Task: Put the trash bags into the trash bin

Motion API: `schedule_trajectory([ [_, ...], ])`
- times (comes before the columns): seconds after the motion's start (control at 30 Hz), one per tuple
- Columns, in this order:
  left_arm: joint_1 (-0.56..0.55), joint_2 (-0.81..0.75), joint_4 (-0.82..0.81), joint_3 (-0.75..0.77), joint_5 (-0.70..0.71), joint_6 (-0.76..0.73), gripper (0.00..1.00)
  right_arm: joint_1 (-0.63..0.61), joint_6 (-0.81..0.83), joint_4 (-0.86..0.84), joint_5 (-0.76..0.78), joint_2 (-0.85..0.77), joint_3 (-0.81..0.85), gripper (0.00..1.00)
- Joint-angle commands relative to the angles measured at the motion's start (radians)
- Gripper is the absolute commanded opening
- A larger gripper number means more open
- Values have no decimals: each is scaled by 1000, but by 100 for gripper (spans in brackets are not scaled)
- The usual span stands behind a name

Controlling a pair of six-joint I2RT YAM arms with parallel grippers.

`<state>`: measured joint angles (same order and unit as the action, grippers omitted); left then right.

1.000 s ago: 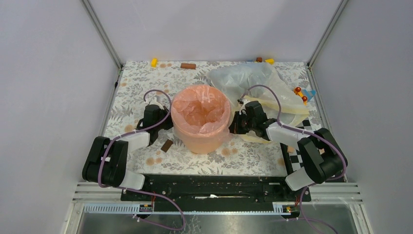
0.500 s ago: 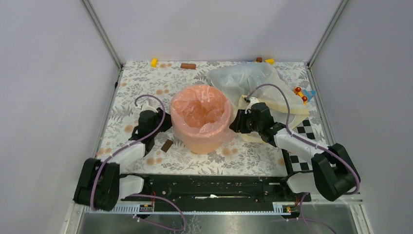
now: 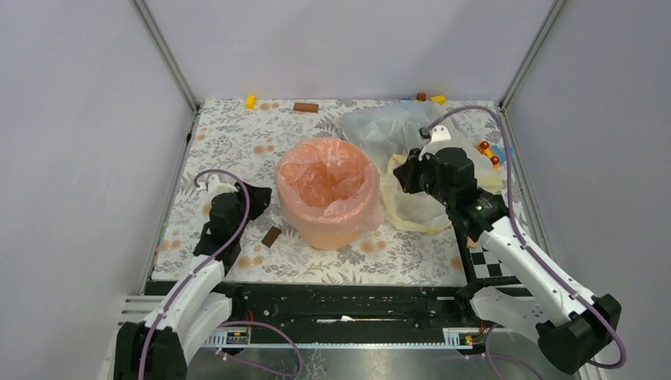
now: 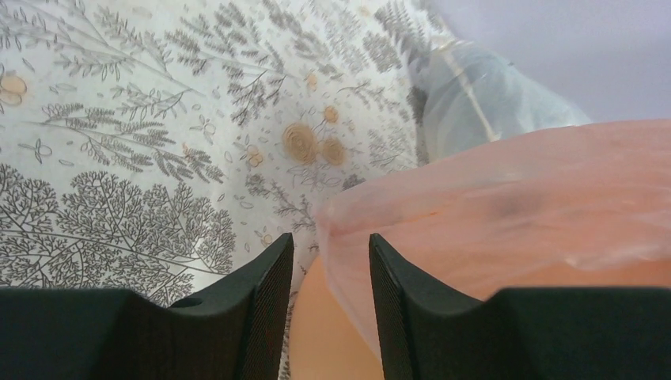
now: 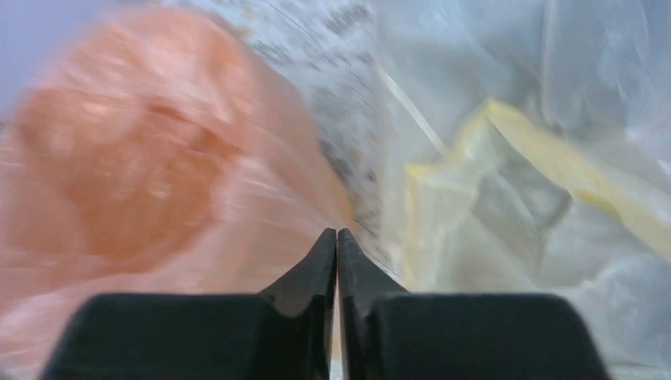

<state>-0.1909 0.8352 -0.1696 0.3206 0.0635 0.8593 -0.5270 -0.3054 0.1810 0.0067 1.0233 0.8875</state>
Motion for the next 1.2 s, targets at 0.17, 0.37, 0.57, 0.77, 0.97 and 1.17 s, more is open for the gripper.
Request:
schedule_trajectory([
  [0.17,4,-86,67,131,-58,-74,56,-236,264,323,-38,268,511,0],
  [0.37,4,-52,55,154,-104,-71,57,-351,429,473,-12,506,742,0],
  [0.57,4,44,25,206,-132,-103,56,-427,533,541,53,726,903,0],
  [0.77,4,158,-86,199,-215,-67,56,-430,545,480,52,792,809,0],
  [0.97,3,259,-149,205,-276,-47,56,-429,551,374,42,806,672,0],
  [1.17,-1,286,-182,191,-283,-41,55,-419,540,348,-2,857,631,0],
])
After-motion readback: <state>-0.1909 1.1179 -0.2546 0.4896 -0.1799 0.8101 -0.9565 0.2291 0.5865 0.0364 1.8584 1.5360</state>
